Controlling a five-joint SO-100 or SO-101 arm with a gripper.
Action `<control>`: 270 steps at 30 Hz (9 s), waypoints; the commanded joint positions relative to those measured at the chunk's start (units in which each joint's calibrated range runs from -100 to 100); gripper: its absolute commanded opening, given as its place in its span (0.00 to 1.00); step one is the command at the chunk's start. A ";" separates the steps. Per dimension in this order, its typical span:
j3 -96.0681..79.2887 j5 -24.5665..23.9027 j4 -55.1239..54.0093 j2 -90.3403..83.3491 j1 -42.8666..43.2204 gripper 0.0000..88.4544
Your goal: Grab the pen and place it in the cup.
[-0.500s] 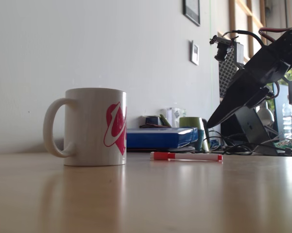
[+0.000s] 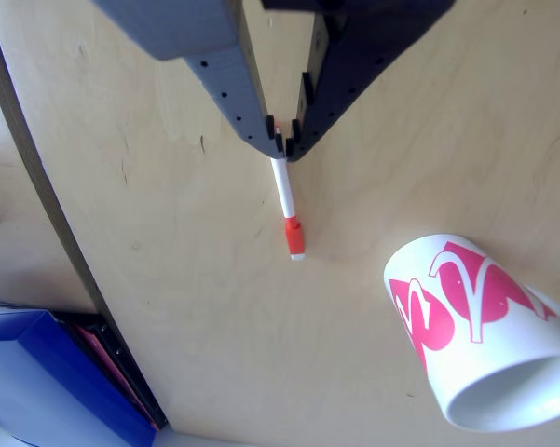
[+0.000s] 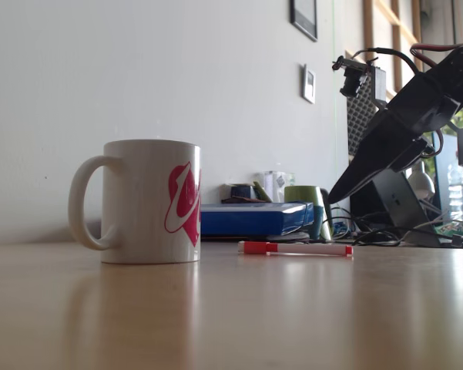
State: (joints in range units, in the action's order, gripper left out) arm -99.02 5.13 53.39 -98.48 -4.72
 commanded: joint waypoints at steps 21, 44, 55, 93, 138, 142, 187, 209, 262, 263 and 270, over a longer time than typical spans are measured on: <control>-0.34 0.18 -0.19 -0.93 -0.32 0.01; -0.34 0.18 -0.19 -0.93 0.43 0.01; -0.43 4.43 -0.53 -0.93 0.34 0.21; 35.24 3.75 -9.05 62.72 6.52 0.38; 66.93 1.86 3.60 103.38 5.27 0.37; 70.10 1.86 6.01 106.29 4.93 0.37; 67.20 1.70 0.85 72.01 3.93 0.01; 50.72 -0.77 -30.64 55.50 21.79 0.01; 53.80 -3.55 -53.00 92.92 24.12 0.30; 53.80 -3.55 -53.00 92.92 24.12 0.30; 53.80 -3.71 -52.92 92.84 24.12 0.30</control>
State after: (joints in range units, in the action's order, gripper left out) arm -46.81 1.66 -0.08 -5.52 20.22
